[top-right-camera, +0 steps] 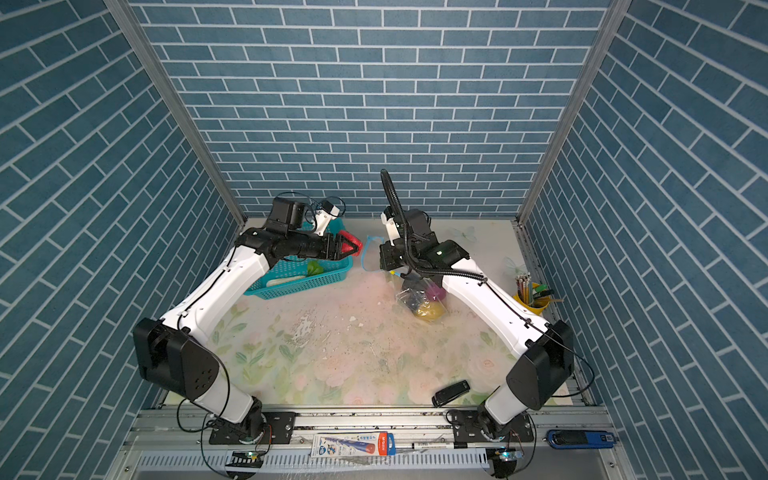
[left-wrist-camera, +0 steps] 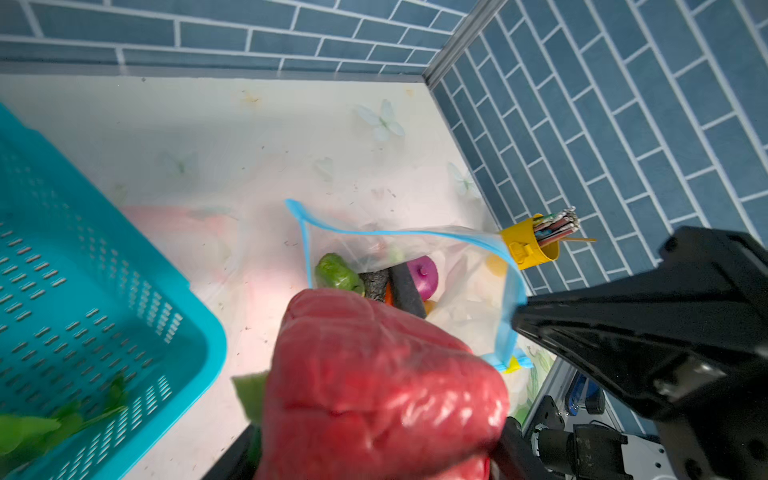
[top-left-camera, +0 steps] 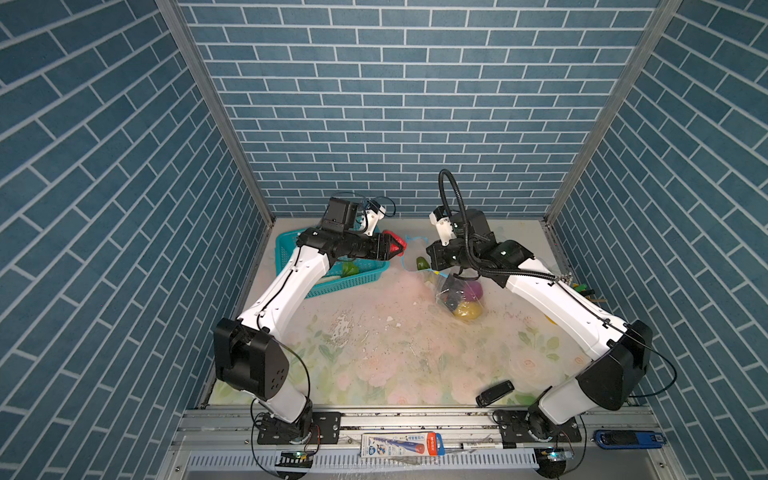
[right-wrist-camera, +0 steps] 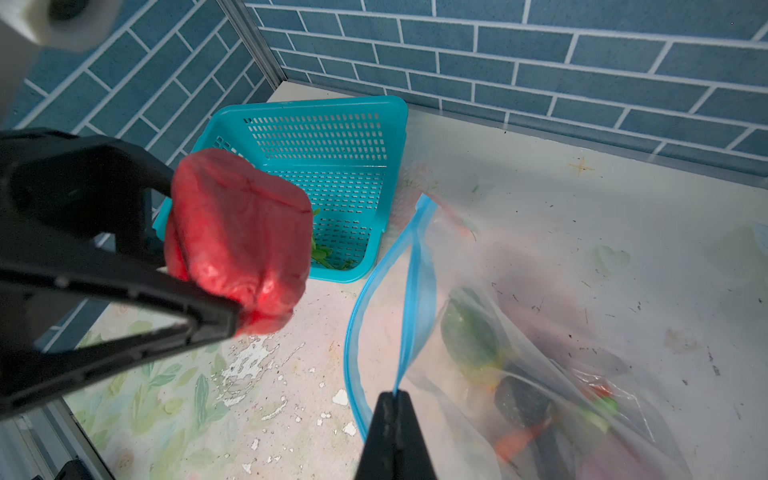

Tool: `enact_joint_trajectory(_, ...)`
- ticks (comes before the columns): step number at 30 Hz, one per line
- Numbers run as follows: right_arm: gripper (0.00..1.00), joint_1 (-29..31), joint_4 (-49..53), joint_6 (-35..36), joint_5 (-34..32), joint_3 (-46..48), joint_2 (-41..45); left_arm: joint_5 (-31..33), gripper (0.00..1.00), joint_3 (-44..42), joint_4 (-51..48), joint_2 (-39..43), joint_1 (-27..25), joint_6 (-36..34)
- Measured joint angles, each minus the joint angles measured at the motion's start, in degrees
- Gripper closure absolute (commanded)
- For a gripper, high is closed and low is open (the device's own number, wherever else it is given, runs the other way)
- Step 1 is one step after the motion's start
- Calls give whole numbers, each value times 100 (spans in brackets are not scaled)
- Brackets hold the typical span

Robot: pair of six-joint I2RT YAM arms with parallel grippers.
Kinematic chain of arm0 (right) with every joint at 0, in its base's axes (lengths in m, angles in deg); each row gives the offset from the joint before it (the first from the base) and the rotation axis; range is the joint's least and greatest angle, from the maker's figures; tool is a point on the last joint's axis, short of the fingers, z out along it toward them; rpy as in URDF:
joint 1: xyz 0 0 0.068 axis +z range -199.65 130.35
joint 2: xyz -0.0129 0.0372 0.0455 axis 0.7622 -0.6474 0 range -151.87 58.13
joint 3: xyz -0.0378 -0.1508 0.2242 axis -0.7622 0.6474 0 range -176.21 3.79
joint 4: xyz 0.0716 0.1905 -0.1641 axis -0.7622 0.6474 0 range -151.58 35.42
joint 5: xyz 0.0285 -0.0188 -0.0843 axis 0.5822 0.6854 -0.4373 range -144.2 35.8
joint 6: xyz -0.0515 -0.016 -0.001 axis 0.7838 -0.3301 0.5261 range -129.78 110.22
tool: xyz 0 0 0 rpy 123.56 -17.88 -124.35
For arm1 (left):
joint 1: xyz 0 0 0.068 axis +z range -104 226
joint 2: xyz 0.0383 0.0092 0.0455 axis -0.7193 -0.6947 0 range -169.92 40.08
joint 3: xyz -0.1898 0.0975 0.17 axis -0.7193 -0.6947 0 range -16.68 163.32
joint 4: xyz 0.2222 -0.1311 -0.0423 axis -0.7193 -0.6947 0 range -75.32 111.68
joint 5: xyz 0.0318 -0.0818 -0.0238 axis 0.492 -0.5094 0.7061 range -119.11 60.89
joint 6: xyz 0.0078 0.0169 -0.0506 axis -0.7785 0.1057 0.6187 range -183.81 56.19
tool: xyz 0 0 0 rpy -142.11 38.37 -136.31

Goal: Place the food in the zip-top bag and seal the zipper
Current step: 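Lift the red pepper with the left gripper and carry it over the bag mouth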

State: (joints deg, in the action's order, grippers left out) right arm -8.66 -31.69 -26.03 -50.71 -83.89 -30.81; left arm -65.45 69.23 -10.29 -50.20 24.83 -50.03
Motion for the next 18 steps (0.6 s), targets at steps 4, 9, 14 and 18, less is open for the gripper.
enact_joint_trajectory(4,100,0,-13,2,31,39,85,-120,43,-511,511,188,-153,-70)
enact_joint_trajectory(9,100,0,-37,2,42,63,155,-96,46,-944,1014,201,-282,-216)
enact_joint_trajectory(14,100,0,-68,2,146,125,177,-120,47,-1064,1539,197,-426,-264)
enact_joint_trajectory(18,100,0,-83,2,192,177,219,-190,47,-1038,1893,151,-431,-221)
